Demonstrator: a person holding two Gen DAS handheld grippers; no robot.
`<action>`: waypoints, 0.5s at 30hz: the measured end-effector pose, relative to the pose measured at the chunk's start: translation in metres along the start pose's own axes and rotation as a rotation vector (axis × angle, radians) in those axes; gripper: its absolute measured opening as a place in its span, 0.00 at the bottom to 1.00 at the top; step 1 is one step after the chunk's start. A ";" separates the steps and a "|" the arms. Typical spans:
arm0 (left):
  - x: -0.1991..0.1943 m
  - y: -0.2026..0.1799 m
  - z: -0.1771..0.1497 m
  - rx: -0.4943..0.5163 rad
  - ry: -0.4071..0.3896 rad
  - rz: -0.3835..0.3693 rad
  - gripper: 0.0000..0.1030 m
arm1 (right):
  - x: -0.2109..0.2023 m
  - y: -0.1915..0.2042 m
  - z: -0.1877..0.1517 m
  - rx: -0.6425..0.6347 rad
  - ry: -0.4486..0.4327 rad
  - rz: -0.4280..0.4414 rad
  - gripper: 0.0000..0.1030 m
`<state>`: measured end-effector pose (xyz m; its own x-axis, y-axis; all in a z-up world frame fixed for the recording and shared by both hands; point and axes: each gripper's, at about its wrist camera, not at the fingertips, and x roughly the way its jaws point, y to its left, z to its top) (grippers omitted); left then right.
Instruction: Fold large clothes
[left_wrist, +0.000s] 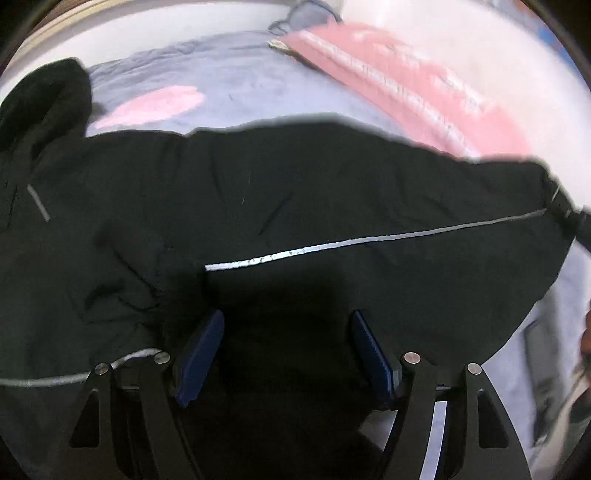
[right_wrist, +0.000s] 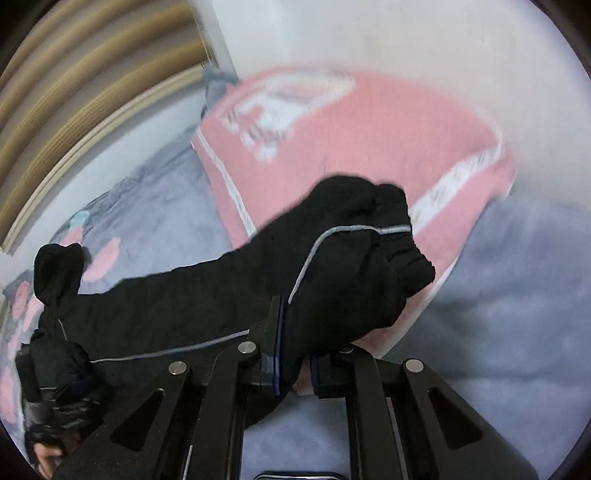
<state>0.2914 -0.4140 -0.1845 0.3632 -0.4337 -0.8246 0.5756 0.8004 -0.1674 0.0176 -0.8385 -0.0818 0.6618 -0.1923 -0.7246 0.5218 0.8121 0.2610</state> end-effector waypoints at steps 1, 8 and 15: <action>-0.003 -0.001 0.004 0.004 0.005 -0.002 0.70 | 0.000 0.000 -0.001 -0.008 -0.002 -0.003 0.14; -0.098 0.038 0.006 -0.059 -0.169 -0.157 0.71 | -0.045 0.065 0.004 -0.136 -0.080 0.077 0.14; -0.202 0.115 -0.014 -0.108 -0.311 -0.072 0.71 | -0.085 0.205 -0.008 -0.328 -0.133 0.156 0.14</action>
<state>0.2735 -0.2285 -0.0447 0.5400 -0.5831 -0.6069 0.5329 0.7951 -0.2896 0.0640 -0.6514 0.0286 0.7949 -0.1044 -0.5977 0.2234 0.9662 0.1283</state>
